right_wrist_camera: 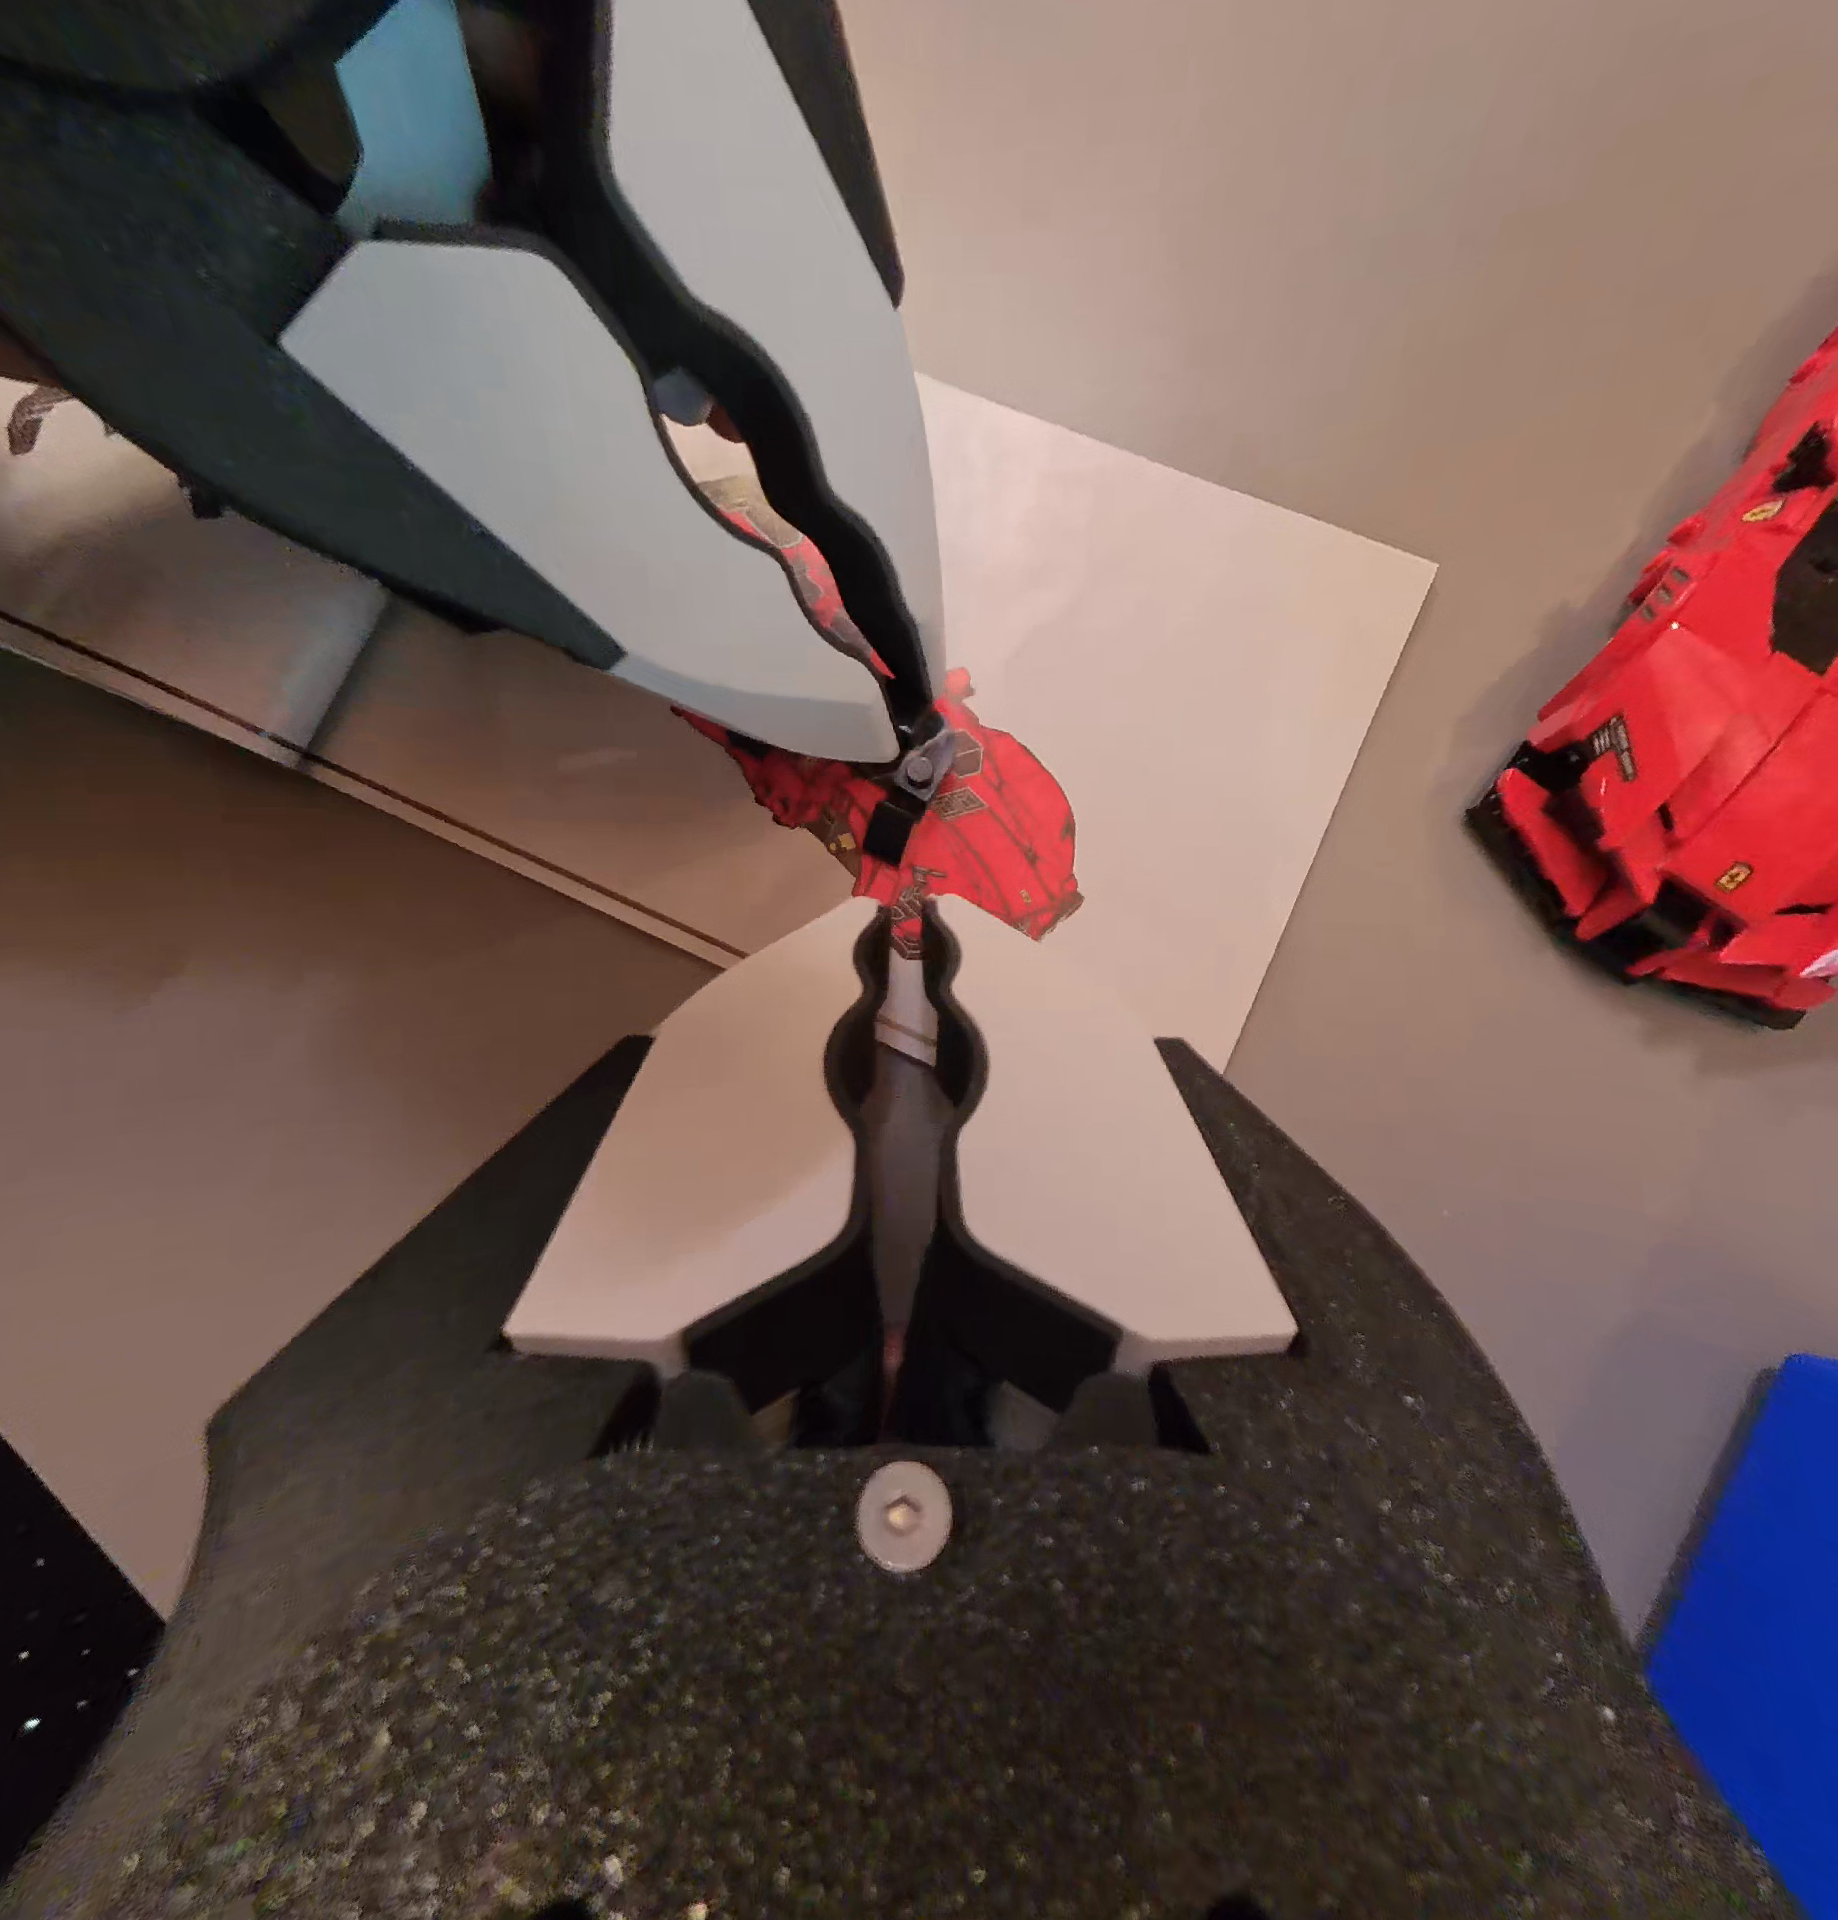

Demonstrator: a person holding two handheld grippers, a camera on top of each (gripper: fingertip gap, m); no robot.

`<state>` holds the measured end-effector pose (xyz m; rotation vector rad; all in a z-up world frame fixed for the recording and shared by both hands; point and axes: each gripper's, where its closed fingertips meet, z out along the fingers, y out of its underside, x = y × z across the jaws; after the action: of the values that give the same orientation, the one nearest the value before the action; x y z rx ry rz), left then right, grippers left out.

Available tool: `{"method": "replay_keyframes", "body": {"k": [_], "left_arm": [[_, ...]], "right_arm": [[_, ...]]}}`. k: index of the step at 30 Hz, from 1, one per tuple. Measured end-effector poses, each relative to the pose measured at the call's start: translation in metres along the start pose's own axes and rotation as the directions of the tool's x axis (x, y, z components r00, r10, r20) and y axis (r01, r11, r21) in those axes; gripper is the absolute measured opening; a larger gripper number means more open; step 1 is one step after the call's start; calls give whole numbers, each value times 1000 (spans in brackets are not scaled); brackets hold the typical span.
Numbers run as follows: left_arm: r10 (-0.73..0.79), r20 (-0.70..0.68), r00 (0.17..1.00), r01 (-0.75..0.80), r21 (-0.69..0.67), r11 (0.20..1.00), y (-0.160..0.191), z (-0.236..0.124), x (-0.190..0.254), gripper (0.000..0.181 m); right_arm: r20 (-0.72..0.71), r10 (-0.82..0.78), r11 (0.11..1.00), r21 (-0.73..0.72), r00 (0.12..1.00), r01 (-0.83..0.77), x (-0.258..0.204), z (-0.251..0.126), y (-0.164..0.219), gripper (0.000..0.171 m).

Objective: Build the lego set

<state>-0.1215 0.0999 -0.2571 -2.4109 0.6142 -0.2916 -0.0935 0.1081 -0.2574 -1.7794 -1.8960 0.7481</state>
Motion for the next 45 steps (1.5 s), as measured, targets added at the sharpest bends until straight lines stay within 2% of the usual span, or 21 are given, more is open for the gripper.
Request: {"method": "replay_keyframes", "body": {"k": [5, 9, 12, 18, 26, 45], "left_arm": [[11, -3, 1000, -11, -16, 1000, 0, 2, 1, 8], [8, 8, 1000, -8, -26, 1000, 0, 3, 1, 9], [6, 18, 1000, -5, -30, 1000, 1, 3, 1, 8], [-18, 33, 999, 19, -38, 999, 1, 2, 1, 8], [-64, 40, 997, 65, -41, 997, 1, 3, 2, 8], [-67, 66, 996, 71, -66, 995, 3, 4, 4, 9]], "right_arm": [[-6, -72, 997, 39, 997, 72, 10, -1, -10, 0], [112, -62, 997, 62, 992, 55, 8, 2, -23, 0], [204, -51, 998, -13, 978, 55, 5, 9, -23, 0], [284, 3, 990, -136, 959, 37, 7, 9, -25, 0], [304, -24, 978, -190, 952, 86, 2, 14, -20, 0], [265, -80, 974, -185, 961, 132, 1, 15, -20, 0]]}}
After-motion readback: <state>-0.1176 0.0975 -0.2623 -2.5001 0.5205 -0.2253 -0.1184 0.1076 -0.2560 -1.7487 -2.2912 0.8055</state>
